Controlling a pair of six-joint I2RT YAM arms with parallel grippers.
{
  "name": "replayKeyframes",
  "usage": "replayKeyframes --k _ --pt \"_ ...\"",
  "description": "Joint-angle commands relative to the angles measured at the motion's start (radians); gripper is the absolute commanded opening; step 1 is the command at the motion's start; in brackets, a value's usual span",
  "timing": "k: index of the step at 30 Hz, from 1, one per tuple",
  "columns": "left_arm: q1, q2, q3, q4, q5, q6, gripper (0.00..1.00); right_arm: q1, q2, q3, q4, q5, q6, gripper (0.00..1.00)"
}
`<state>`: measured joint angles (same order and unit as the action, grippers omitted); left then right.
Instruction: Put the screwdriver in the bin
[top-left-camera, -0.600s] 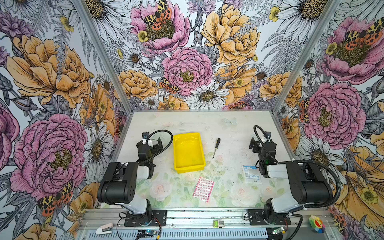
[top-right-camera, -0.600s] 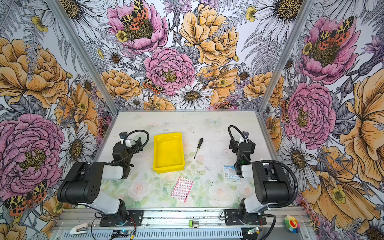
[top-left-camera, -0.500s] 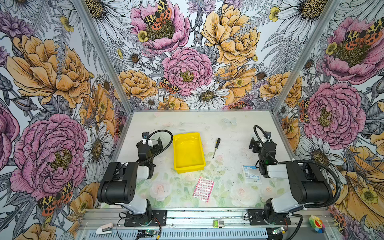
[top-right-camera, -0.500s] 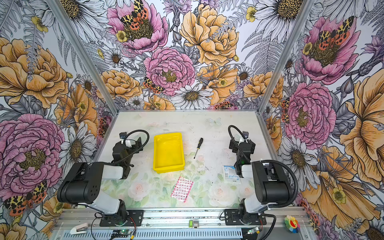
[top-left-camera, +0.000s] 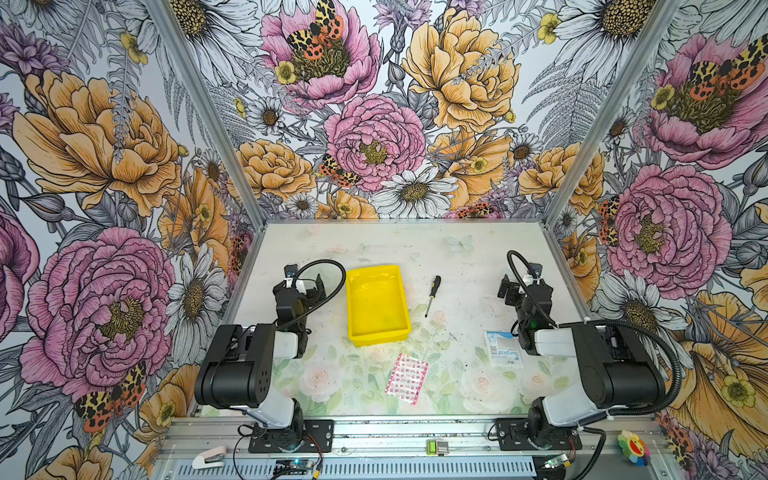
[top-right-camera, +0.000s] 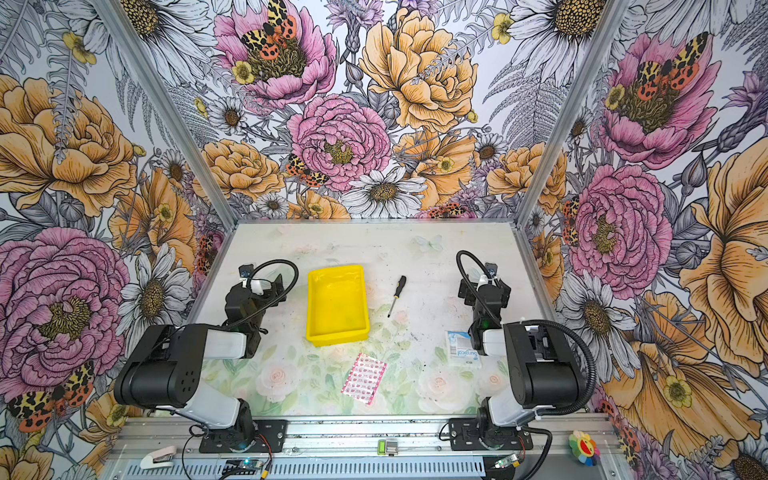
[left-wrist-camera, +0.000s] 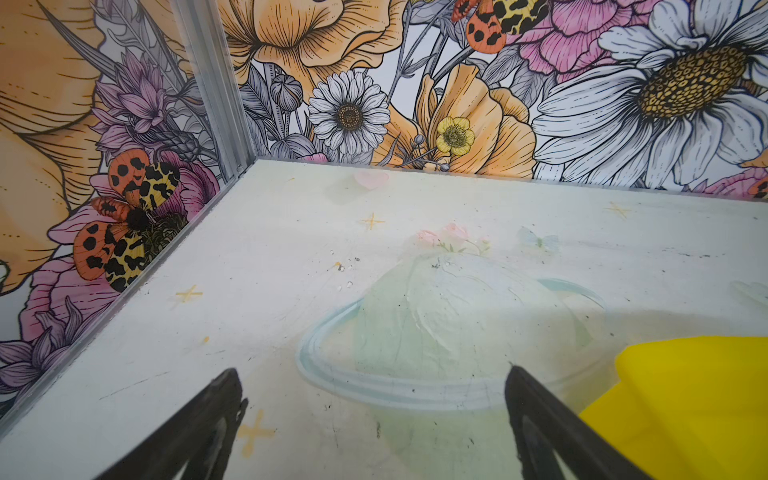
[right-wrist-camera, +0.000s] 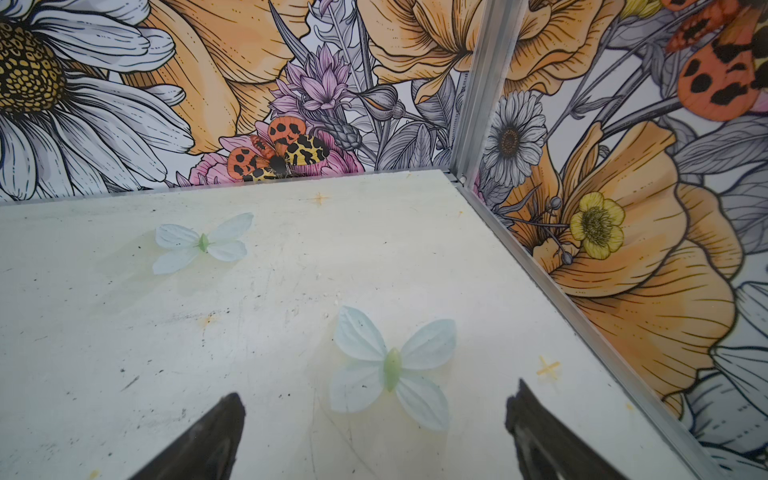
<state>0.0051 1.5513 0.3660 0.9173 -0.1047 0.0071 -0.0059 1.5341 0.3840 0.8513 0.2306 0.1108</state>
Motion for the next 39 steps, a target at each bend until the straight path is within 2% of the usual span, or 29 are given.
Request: replayKeyframes --k 1,32,35,39 --pt "0.007 0.0 0.013 0.02 0.02 -0.002 0.99 0.006 0.0 -0.002 0.032 0.0 -0.004 1.0" --pt "0.015 0.0 0.013 0.021 0.039 -0.007 0.99 0.006 -0.004 -0.004 0.033 0.0 -0.004 0.99" --pt "0.024 -0.017 0.018 -0.004 0.046 -0.012 0.99 0.006 -0.005 -0.007 0.036 0.003 -0.008 1.0" --pt "0.042 -0.077 0.03 -0.08 0.063 -0.033 0.98 0.013 -0.05 0.025 -0.054 0.033 -0.003 0.99"
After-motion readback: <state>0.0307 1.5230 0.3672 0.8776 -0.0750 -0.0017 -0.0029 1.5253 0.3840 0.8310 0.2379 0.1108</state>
